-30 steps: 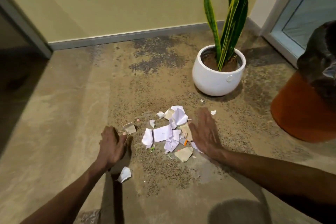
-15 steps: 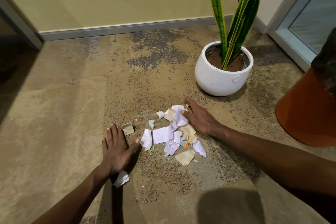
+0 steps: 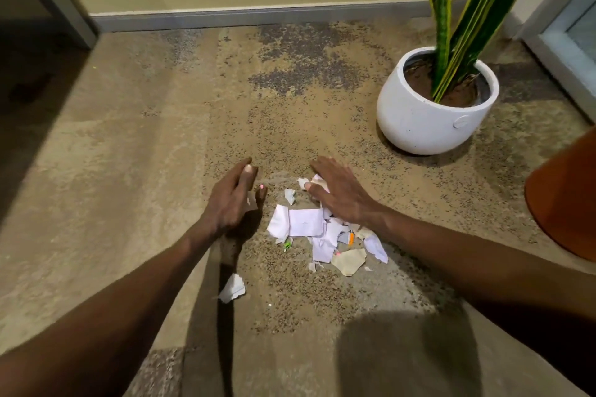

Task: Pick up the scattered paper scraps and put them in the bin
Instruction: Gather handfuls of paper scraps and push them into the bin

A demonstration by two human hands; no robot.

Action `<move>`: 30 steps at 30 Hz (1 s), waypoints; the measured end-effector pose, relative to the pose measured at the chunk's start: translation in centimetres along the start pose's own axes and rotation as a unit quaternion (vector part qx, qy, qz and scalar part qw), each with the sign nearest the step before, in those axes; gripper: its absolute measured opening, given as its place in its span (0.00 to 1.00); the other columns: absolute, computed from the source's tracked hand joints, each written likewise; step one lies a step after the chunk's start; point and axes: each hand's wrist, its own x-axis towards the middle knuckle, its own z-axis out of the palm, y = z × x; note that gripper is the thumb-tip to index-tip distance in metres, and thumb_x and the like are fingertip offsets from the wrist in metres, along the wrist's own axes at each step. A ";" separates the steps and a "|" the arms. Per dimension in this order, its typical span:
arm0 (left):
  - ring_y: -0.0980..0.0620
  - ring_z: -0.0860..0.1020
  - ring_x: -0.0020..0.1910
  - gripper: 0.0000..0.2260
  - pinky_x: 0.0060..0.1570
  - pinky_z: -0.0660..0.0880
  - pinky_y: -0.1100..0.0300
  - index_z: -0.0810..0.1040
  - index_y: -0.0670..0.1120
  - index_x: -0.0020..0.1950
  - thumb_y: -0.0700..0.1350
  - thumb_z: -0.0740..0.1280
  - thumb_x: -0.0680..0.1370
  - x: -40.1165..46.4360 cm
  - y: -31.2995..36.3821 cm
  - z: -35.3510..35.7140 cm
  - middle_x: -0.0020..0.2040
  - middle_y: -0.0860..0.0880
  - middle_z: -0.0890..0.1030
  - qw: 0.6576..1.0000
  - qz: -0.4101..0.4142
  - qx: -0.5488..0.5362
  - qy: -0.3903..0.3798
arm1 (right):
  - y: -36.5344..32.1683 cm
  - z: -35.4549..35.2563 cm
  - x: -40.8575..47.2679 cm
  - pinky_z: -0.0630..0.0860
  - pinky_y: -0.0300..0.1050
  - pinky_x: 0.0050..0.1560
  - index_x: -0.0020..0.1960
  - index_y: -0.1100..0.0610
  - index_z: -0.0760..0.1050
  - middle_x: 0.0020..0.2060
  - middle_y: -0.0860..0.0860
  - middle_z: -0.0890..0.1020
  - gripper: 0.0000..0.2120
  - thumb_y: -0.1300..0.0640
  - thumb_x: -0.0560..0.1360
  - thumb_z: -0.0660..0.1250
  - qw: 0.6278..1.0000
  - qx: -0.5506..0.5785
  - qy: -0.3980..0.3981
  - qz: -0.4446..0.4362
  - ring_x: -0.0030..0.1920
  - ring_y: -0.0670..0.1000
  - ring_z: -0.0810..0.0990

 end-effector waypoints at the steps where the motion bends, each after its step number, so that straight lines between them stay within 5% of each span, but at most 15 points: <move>1: 0.44 0.68 0.71 0.32 0.69 0.63 0.52 0.66 0.49 0.76 0.66 0.48 0.79 -0.1 0.4 0.4 0.74 0.45 0.69 0.999 0.017 0.012 -0.031 | -0.5 0.6 -0.5 0.45 0.60 0.79 0.81 0.48 0.51 0.81 0.50 0.49 0.31 0.37 0.82 0.50 0.999 -0.024 -0.028 -0.033 0.80 0.50 0.45; 6: 0.54 0.69 0.69 0.23 0.72 0.64 0.51 0.66 0.52 0.75 0.58 0.49 0.83 -4.4 1.1 2.3 0.72 0.50 0.70 0.981 0.106 0.040 -0.155 | -3.0 2.2 -4.4 0.48 0.52 0.78 0.79 0.47 0.57 0.80 0.49 0.54 0.27 0.42 0.83 0.55 0.989 0.000 -0.069 -0.133 0.80 0.49 0.51; 9: 0.57 0.69 0.70 0.30 0.68 0.69 0.49 0.62 0.55 0.77 0.67 0.52 0.79 -6.7 -0.4 1.1 0.74 0.55 0.68 0.974 0.141 0.084 -0.156 | -2.9 0.2 -6.2 0.57 0.50 0.75 0.77 0.48 0.63 0.79 0.48 0.60 0.27 0.40 0.81 0.60 0.988 0.013 -0.038 -0.149 0.77 0.48 0.60; 13: 0.53 0.58 0.77 0.43 0.73 0.62 0.51 0.52 0.52 0.80 0.72 0.59 0.72 -9.3 -3.2 -1.7 0.80 0.53 0.55 0.962 0.184 0.173 -0.100 | 0.8 -2.9 -7.6 0.58 0.57 0.77 0.79 0.49 0.55 0.80 0.49 0.55 0.38 0.33 0.77 0.61 0.993 -0.039 0.022 -0.111 0.79 0.50 0.55; 18: 0.48 0.43 0.79 0.57 0.76 0.52 0.46 0.41 0.49 0.80 0.76 0.65 0.65 -13.5 -5.9 -1.2 0.81 0.49 0.42 0.952 0.144 0.250 -0.101 | 4.2 -1.8 -11.7 0.48 0.60 0.79 0.81 0.46 0.40 0.80 0.47 0.37 0.51 0.22 0.70 0.58 0.992 -0.102 -0.052 -0.057 0.80 0.48 0.38; 22: 0.49 0.36 0.78 0.61 0.77 0.45 0.45 0.39 0.47 0.79 0.81 0.60 0.61 -13.7 -4.4 1.2 0.80 0.47 0.39 0.950 0.078 0.291 -0.076 | 2.9 0.8 -13.0 0.42 0.55 0.80 0.81 0.47 0.38 0.79 0.50 0.34 0.58 0.19 0.65 0.61 0.983 -0.159 -0.052 -0.072 0.79 0.50 0.34; 28: 0.56 0.34 0.77 0.63 0.77 0.43 0.52 0.35 0.51 0.79 0.81 0.63 0.59 -11.8 -0.9 3.5 0.79 0.52 0.34 0.976 0.049 0.201 -0.065 | 1.0 1.8 -9.0 0.50 0.58 0.79 0.80 0.47 0.37 0.79 0.49 0.32 0.63 0.27 0.61 0.71 0.994 -0.067 -0.034 -0.082 0.79 0.52 0.34; 30: 0.59 0.36 0.77 0.64 0.76 0.44 0.55 0.36 0.54 0.79 0.79 0.68 0.57 -11.1 0.2 3.9 0.79 0.56 0.36 0.987 0.041 0.139 -0.062 | 0.6 1.3 -7.8 0.45 0.55 0.78 0.80 0.46 0.36 0.78 0.48 0.30 0.64 0.30 0.61 0.75 0.996 -0.044 -0.036 -0.075 0.78 0.52 0.31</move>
